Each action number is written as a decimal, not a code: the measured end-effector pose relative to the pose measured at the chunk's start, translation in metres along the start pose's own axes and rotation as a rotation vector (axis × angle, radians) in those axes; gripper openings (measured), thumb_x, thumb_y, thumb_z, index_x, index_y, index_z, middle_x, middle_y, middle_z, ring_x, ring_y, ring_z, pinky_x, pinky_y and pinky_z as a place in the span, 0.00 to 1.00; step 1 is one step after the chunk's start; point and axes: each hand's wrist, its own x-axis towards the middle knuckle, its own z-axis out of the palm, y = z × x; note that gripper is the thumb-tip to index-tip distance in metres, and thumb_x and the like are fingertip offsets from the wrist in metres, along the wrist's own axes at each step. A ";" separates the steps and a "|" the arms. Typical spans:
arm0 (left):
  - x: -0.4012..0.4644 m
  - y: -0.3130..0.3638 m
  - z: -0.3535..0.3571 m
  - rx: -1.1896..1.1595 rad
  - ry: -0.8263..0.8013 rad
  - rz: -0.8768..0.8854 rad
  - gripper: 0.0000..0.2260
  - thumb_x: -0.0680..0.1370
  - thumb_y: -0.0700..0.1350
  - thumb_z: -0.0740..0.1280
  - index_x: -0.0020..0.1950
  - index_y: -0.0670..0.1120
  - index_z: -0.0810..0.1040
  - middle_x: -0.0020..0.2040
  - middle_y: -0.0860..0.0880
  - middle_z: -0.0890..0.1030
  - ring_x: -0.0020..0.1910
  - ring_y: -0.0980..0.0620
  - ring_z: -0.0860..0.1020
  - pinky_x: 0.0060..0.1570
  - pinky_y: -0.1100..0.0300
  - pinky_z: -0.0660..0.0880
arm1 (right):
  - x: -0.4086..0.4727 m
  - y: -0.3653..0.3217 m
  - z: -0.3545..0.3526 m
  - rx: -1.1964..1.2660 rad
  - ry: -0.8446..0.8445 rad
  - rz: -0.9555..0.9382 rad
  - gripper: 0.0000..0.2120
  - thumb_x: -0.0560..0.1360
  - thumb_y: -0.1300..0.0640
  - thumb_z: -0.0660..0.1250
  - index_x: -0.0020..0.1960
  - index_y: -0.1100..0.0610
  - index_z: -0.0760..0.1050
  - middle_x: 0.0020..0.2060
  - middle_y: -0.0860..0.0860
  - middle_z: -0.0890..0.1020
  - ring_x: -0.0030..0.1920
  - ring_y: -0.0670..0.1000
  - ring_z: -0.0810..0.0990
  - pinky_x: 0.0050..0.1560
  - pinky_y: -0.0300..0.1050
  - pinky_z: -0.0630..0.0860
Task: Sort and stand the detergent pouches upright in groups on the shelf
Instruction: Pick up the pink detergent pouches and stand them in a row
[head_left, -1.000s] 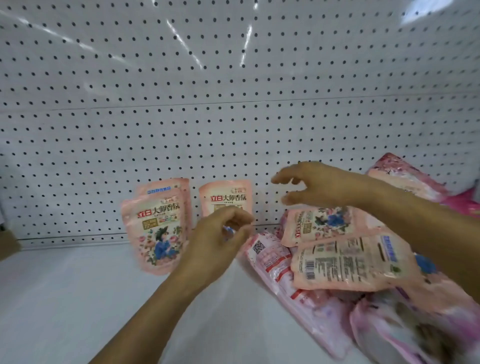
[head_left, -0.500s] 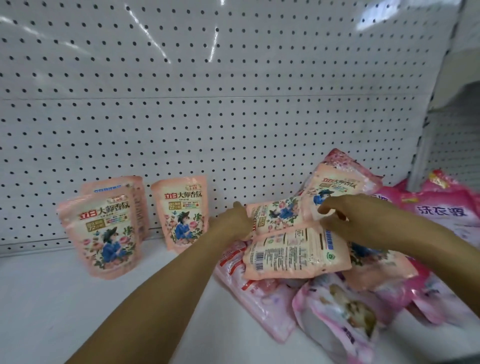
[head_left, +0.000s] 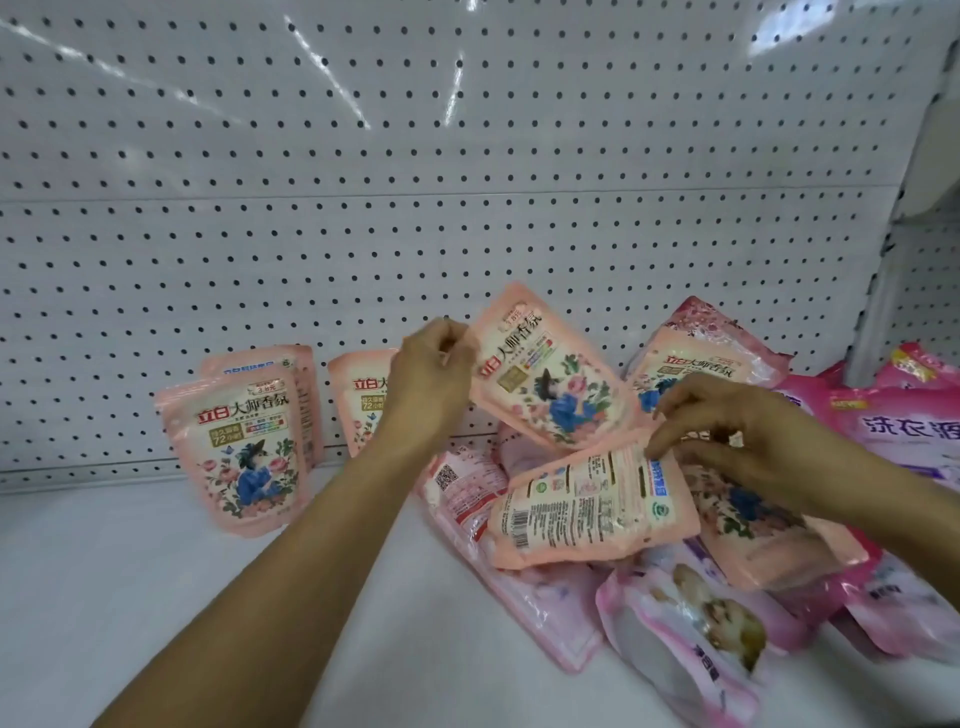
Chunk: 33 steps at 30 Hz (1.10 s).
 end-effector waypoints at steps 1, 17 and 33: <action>-0.002 0.006 -0.014 0.039 0.046 0.068 0.07 0.83 0.45 0.60 0.50 0.46 0.77 0.46 0.50 0.83 0.44 0.50 0.83 0.44 0.48 0.81 | 0.003 -0.002 0.000 0.000 0.028 -0.018 0.14 0.73 0.61 0.71 0.43 0.40 0.82 0.53 0.39 0.76 0.53 0.45 0.76 0.47 0.33 0.73; -0.052 -0.075 -0.204 0.369 0.314 -0.066 0.08 0.81 0.42 0.63 0.43 0.50 0.78 0.40 0.50 0.84 0.40 0.48 0.82 0.46 0.47 0.80 | 0.116 -0.113 0.040 0.131 0.115 -0.275 0.03 0.75 0.61 0.69 0.44 0.57 0.82 0.37 0.45 0.82 0.39 0.42 0.78 0.38 0.27 0.71; -0.073 -0.069 -0.197 0.532 0.468 0.065 0.15 0.79 0.44 0.67 0.66 0.50 0.74 0.60 0.52 0.78 0.59 0.51 0.76 0.57 0.49 0.76 | 0.152 -0.132 0.105 0.138 -0.047 -0.140 0.19 0.78 0.53 0.66 0.68 0.48 0.71 0.55 0.47 0.77 0.53 0.48 0.77 0.51 0.40 0.73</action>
